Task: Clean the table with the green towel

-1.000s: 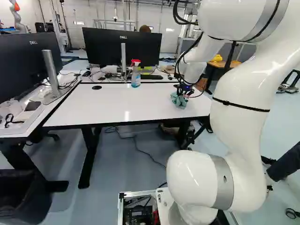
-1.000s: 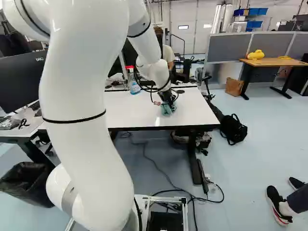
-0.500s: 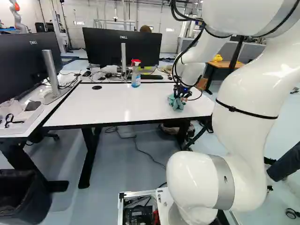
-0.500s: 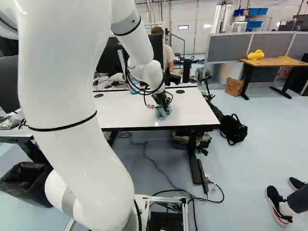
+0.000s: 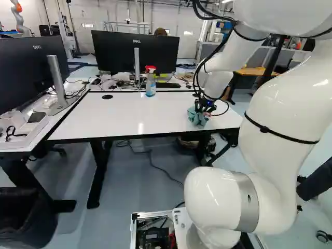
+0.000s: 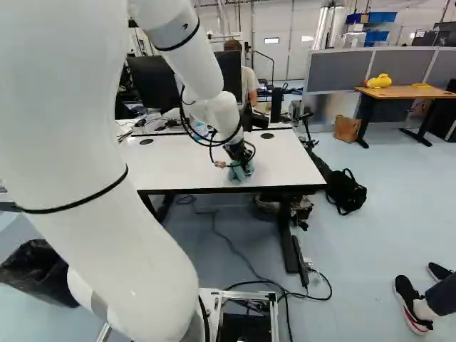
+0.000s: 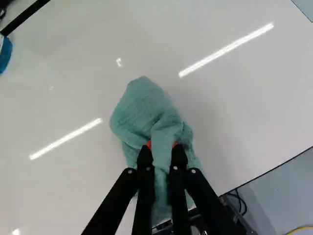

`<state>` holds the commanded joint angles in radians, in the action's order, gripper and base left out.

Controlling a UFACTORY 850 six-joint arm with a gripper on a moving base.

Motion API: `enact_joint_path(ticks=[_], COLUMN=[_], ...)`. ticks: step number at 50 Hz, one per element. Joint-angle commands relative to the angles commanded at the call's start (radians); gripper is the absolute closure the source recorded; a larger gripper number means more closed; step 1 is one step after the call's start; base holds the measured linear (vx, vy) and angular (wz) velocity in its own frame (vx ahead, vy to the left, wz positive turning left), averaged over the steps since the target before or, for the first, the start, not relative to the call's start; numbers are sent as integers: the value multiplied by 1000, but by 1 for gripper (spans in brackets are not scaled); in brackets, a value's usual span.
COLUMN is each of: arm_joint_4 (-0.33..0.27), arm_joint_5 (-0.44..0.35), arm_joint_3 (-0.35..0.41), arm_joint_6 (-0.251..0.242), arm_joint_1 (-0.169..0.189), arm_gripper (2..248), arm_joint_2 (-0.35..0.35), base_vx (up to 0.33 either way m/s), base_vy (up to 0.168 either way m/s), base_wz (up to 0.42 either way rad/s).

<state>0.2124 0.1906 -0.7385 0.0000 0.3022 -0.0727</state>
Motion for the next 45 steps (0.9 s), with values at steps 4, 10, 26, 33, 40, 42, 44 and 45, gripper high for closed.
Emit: enact_joint_path(ticks=[4,10,26,33,40,42,44,45], arm_joint_4=[0,0,0,0,0,0,0,0], arm_joint_5=[0,0,0,0,0,0,0,0], arm_joint_3=[9,12,-32,-67,-106,-116,-127,-132], arm_joint_6=[0,0,0,0,0,0,0,0], arm_joint_1=[14,37,86,91,91,90,89,88], arm_gripper=[213,213,213,213,213,213,213,213], arm_joint_2=[8,11,-30,-61,-95,-104,-113,-118], base_vx=[0,0,0,0,0,0,0,0], base_vy=[0,0,0,0,0,0,0,0], base_wz=[0,0,0,0,0,0,0,0])
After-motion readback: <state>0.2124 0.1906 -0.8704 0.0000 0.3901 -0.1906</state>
